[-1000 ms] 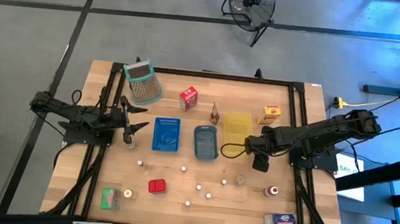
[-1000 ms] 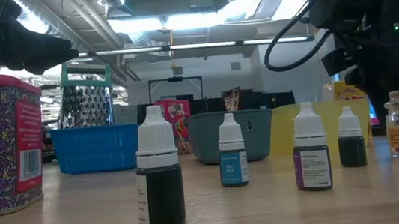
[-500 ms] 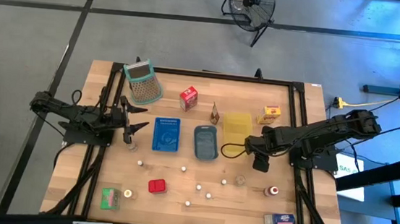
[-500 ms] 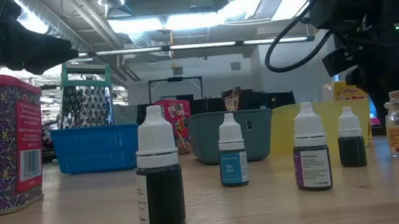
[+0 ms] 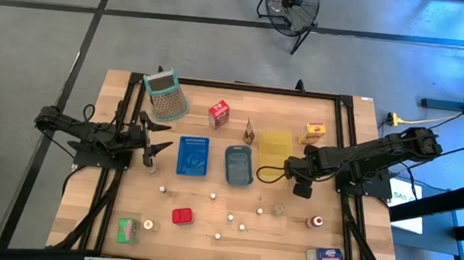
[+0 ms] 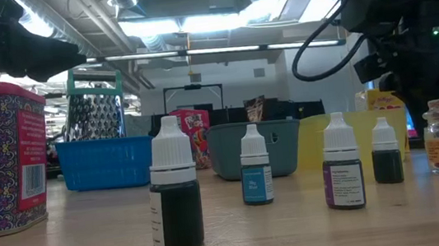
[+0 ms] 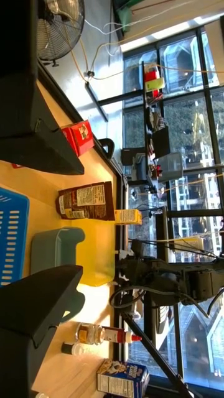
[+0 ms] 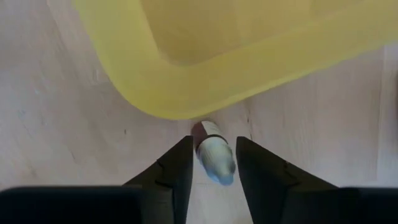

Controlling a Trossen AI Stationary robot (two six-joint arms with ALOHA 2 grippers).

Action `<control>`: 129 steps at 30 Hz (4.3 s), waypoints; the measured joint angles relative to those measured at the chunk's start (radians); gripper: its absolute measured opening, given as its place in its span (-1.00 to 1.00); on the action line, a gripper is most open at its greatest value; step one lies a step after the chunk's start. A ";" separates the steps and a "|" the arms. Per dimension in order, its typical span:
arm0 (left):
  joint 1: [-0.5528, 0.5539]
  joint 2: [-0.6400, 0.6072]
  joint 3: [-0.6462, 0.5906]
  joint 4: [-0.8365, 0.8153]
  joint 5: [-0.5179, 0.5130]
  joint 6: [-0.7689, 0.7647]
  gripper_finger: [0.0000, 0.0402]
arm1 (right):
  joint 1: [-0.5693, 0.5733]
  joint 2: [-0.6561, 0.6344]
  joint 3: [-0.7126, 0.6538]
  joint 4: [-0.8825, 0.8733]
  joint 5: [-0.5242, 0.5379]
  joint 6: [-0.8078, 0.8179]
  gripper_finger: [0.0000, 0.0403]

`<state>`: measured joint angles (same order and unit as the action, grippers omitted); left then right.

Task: Pick & Place Kitchen Items
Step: Put the small food coloring bottle into the gray bin

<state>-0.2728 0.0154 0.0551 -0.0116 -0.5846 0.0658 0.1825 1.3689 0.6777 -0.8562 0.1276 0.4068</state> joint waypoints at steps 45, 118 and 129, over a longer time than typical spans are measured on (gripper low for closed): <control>0.000 0.000 0.000 0.000 -0.002 0.034 0.22 | 0.004 0.000 0.205 -0.241 -0.149 0.165 -0.67; 0.000 0.000 0.000 -0.069 0.110 -0.265 0.23 | -0.197 0.702 0.908 -0.037 -0.093 -0.422 -0.68; 0.000 0.000 0.000 -0.070 0.112 -0.289 0.23 | -0.197 0.702 0.908 -0.068 -0.042 -0.423 -0.68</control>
<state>-0.2726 0.0154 0.0555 -0.0818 -0.4725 -0.2230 -0.0147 2.0705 1.5860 -0.9241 0.0853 -0.0158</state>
